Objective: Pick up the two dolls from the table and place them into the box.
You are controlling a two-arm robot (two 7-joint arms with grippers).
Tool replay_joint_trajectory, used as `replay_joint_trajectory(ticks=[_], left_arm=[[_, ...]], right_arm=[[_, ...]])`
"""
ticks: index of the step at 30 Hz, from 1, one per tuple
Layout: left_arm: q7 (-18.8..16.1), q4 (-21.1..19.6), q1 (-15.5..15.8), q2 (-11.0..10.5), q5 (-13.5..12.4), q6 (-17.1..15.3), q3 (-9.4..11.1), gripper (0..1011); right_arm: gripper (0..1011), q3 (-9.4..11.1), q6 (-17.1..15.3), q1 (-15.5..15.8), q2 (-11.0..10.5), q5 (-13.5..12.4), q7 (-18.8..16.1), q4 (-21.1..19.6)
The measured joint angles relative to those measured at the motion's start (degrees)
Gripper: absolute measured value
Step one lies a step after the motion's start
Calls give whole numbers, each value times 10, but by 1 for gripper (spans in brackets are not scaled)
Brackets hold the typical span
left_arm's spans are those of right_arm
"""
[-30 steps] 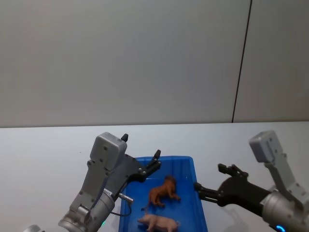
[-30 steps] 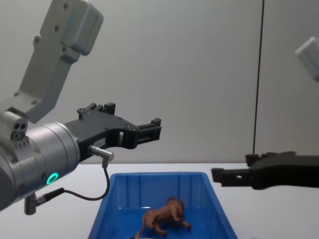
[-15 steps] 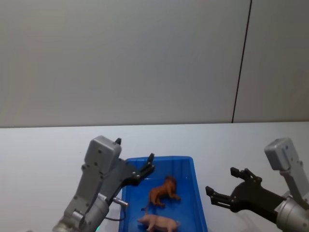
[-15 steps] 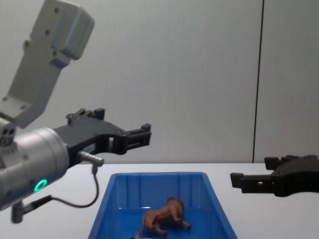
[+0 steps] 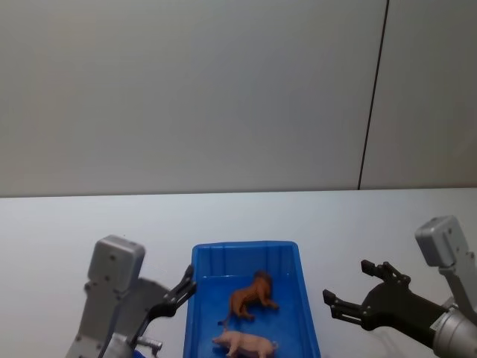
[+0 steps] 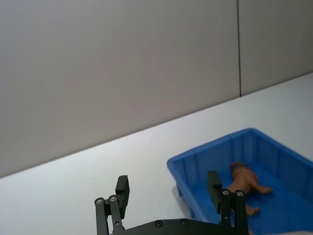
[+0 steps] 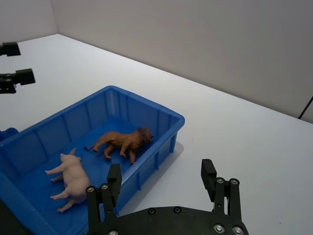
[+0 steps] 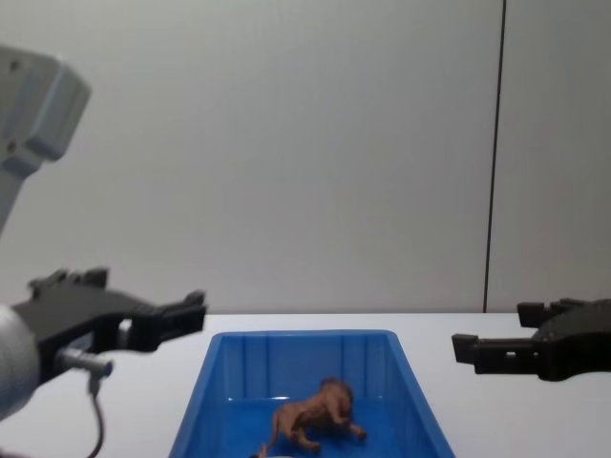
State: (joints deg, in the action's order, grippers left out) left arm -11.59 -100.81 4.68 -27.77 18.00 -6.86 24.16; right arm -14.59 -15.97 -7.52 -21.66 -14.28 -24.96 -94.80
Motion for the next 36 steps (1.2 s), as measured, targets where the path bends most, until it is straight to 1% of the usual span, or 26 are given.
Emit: replay_joint_trajectory(ticks=[4, 14, 20, 36], left_arm=[[-28, -13, -23, -13, 22, -15, -4, 1001], [-61, -23, -60, -29, 55, -41, -8, 1001], [-68, -22, -74, -33, 65, -54, -9, 1001], [-69, -12, -94, -35, 81, -85, -13, 1001]], right_arm=[[1001, 0, 1, 1, -1, 0, 0, -1], [1001, 1, 2, 3, -3, -1, 1, -2], [1001, 1, 2, 3, -3, -1, 1, -2], [1001, 2, 3, 4, -4, -1, 1, -3]])
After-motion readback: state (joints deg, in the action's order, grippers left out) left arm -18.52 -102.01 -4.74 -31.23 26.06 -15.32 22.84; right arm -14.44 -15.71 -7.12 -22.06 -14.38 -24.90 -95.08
